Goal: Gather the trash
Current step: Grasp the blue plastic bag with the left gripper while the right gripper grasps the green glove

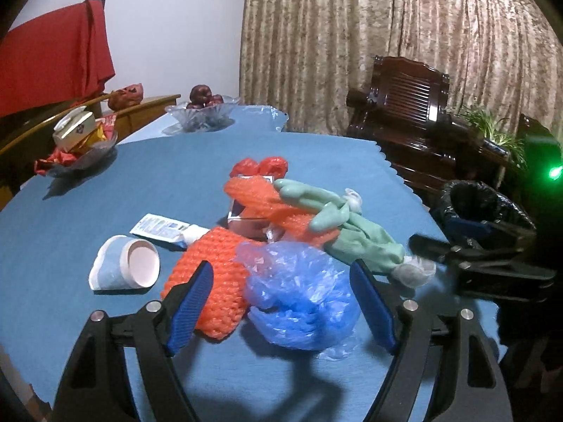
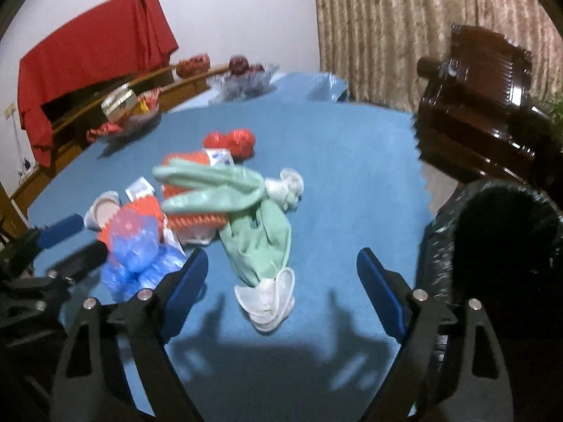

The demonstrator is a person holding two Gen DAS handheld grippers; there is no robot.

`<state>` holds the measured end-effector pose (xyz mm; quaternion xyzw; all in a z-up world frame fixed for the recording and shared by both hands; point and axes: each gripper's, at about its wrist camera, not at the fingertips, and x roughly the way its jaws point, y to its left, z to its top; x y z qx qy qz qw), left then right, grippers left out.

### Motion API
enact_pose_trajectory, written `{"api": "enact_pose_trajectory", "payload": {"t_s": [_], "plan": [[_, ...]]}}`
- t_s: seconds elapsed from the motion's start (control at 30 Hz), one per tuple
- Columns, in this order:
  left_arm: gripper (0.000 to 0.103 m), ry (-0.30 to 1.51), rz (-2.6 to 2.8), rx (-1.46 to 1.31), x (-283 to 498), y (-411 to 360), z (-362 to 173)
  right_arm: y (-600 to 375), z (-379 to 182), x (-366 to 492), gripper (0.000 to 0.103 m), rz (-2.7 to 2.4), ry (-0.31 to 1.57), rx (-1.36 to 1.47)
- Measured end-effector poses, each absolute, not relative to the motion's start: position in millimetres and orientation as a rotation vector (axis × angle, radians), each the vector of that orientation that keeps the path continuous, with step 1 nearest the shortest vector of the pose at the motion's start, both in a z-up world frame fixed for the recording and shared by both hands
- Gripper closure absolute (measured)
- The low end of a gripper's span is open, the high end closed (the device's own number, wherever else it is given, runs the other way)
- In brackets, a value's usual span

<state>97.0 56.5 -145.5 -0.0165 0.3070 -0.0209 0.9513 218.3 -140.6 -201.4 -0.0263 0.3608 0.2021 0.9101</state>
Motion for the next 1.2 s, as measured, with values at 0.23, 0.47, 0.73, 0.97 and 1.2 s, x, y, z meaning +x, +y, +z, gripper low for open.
{"api": "enact_pose_trajectory", "payload": {"t_s": [0.23,0.47,0.73,0.97,1.2], "plan": [[0.025,0.641,-0.069,-0.040,99.1,51.9,-153.7,-124.8,-232.2,238.8,0.038,0.441,0.848,-0.074],[0.025,0.660,-0.076,-0.046,102.6,51.1,-161.0,-121.2,-241.8,244.2,0.063,0.481,0.880,-0.082],[0.033,0.686,-0.085,-0.039,107.7,46.4,-171.4,-128.9,-235.0,237.2,0.075,0.511,0.881,-0.059],[0.037,0.711,-0.079,-0.001,115.8,32.3,-179.7,-130.3,-215.7,232.9,0.076,0.520,0.847,-0.055],[0.074,0.722,-0.107,0.010,119.5,26.1,-180.1,-133.1,-195.1,231.2,0.076,0.528,0.803,-0.043]]}}
